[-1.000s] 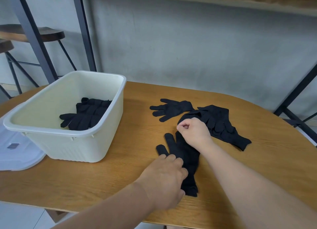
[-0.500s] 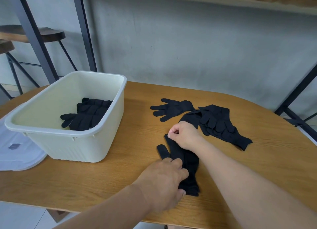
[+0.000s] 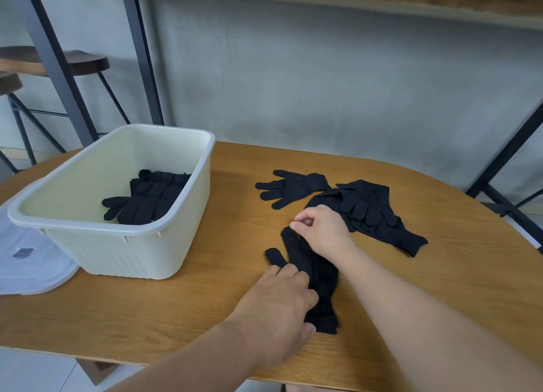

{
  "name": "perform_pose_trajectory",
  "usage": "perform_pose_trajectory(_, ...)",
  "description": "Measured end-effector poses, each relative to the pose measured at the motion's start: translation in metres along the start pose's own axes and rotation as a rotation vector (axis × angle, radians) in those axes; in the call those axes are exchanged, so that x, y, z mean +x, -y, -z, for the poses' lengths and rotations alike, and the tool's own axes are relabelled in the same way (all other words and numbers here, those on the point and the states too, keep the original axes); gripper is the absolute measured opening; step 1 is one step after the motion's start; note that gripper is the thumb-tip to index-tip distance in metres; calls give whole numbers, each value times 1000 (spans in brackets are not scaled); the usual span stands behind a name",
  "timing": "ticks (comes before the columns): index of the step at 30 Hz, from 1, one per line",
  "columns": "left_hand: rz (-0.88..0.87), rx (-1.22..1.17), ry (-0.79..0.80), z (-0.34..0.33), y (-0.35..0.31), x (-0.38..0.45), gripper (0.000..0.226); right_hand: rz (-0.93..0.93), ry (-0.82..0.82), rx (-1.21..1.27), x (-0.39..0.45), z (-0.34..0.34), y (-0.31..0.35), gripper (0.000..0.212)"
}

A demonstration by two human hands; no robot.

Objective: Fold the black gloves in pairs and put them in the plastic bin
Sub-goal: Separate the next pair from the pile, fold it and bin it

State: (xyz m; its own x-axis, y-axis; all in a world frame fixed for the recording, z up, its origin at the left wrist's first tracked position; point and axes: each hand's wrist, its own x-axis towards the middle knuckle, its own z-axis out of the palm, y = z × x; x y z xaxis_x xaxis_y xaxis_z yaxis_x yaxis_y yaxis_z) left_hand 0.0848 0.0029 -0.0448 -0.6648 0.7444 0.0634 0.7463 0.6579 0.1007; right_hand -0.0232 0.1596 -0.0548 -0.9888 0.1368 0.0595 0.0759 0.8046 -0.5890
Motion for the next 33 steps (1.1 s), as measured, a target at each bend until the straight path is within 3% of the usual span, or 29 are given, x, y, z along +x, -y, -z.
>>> perform_pose_trajectory(5,7,-95,14,-2,-3,-2,27,-79,-6,285,-14,16,5,14)
perform_pose_trajectory(8,23,-108,37,0,-4,-2,27,-304,153,587,-23,29,8,10)
perform_pose_trajectory(11,39,-128,48,0,-4,-2,28,-449,298,659,-35,32,-2,15)
perform_pose_trajectory(16,55,-206,79,0,1,-2,33,-593,-33,868,-23,39,-22,15)
perform_pose_trajectory(19,42,-249,82,-2,7,-4,36,-560,47,933,-27,44,-26,16)
perform_pose_trajectory(22,22,-265,69,-5,9,-5,35,-523,44,870,-38,43,-33,13)
perform_pose_trajectory(26,13,-247,18,-10,10,-7,35,-362,-5,565,-64,54,-27,15)
perform_pose_trajectory(30,32,-259,-49,-16,8,-10,32,-62,290,276,-110,59,-22,7)
perform_pose_trajectory(33,130,-353,-125,-17,8,-7,25,116,433,92,-133,53,-32,29)
